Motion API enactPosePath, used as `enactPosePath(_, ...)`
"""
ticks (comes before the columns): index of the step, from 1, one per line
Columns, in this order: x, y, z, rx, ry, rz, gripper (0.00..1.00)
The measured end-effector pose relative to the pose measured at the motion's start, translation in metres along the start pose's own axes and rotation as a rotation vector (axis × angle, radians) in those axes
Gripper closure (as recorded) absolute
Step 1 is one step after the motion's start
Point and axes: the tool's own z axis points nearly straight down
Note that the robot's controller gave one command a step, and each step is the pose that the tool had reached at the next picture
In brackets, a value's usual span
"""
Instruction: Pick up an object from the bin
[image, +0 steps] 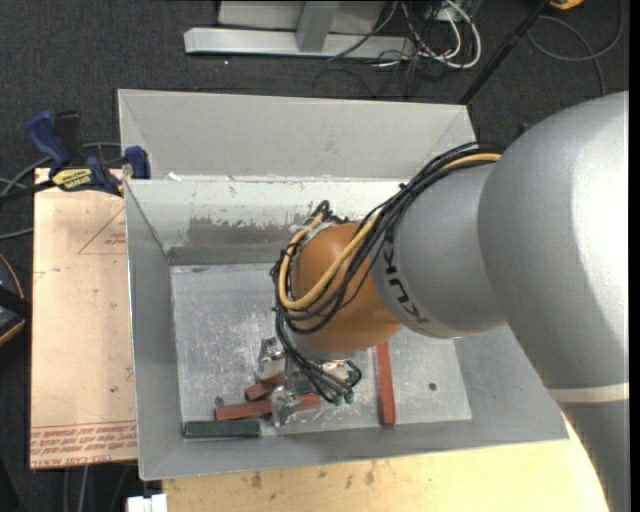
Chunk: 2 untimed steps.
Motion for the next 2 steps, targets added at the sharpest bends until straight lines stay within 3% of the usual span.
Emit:
enactPosePath(1,0.0,0.0,0.0,0.0,0.0,0.0,1.0)
enactPosePath(2,-0.005,-0.002,-0.143,0.001,0.015,-0.038,1.0)
